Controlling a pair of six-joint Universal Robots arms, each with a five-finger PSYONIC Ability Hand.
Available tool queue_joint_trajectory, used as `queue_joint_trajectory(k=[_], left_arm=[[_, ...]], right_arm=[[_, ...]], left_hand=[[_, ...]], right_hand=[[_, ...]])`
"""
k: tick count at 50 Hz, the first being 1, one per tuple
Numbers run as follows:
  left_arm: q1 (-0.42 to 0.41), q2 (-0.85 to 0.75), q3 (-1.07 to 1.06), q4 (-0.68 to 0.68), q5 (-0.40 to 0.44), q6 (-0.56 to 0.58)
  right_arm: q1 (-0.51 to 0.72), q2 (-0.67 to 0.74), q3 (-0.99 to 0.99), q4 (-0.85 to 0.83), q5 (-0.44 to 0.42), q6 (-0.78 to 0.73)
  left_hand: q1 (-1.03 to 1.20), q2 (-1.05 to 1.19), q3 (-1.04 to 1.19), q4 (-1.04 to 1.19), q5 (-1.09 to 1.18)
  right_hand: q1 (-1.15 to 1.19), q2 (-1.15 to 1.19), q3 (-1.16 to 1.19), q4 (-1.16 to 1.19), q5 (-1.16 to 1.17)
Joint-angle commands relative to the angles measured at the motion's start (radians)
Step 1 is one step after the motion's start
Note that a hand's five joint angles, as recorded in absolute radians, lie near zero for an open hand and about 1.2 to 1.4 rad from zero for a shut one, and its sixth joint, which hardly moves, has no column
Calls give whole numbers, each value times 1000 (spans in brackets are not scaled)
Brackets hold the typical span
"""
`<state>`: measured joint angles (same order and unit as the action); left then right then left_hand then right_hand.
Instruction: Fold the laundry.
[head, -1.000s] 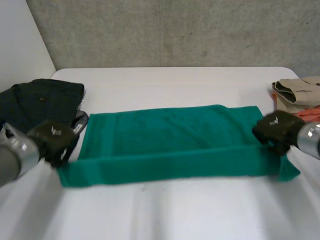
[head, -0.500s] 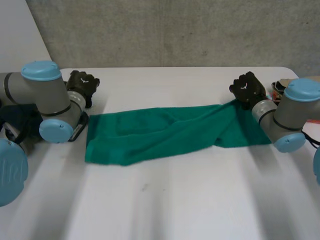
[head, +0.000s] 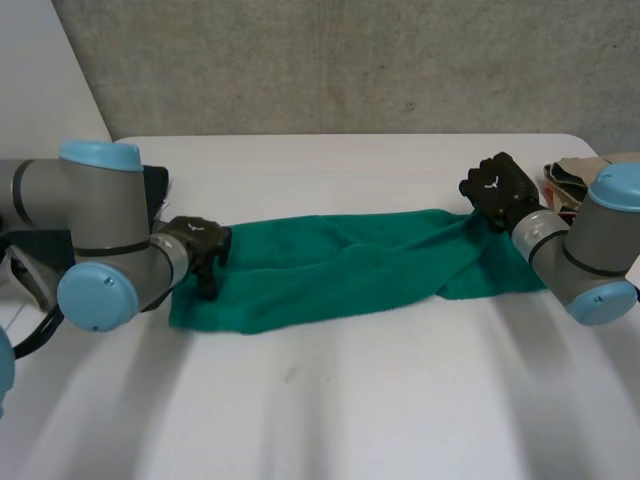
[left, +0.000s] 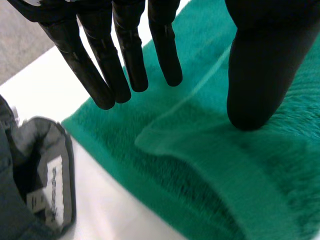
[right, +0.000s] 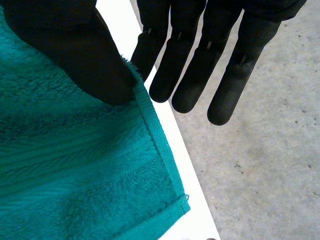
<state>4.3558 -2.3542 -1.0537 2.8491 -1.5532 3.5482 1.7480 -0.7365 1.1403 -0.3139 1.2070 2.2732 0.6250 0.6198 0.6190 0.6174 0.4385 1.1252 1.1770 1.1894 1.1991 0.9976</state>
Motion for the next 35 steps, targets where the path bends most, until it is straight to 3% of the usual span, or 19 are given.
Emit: queue_joint_trajectory(k=[1,3,7,14,19,27,35], left_arm=[[18,-53,11,15,-5,64],[18,-59,12,13,-8,76],[19,-47,8,26,-13,90],[13,19,-34,168,-93,69],[11,10,-32,332,-61,101],[34,-108,96,392,-82,227],[25,-198,208,443,-56,253]], right_arm=[[-1,-4,4,18,0,-9],[-2,-4,4,19,0,-9],[-2,-6,0,19,0,-8],[1,-11,-7,18,0,-1],[-2,6,-28,13,-3,12],[-7,115,-146,-83,-26,90],[-10,249,-309,-165,-44,115]], left_hand=[[111,116,117,119,123],[134,140,140,142,146],[770,775,776,778,782],[771,777,777,779,783],[771,777,777,779,783],[771,777,777,779,783],[771,777,777,779,783]], right_hand=[[271,219,207,197,224],[271,219,207,197,224],[271,219,207,197,224],[271,219,207,197,224],[271,219,207,197,224],[271,219,207,197,224],[271,219,207,197,224]])
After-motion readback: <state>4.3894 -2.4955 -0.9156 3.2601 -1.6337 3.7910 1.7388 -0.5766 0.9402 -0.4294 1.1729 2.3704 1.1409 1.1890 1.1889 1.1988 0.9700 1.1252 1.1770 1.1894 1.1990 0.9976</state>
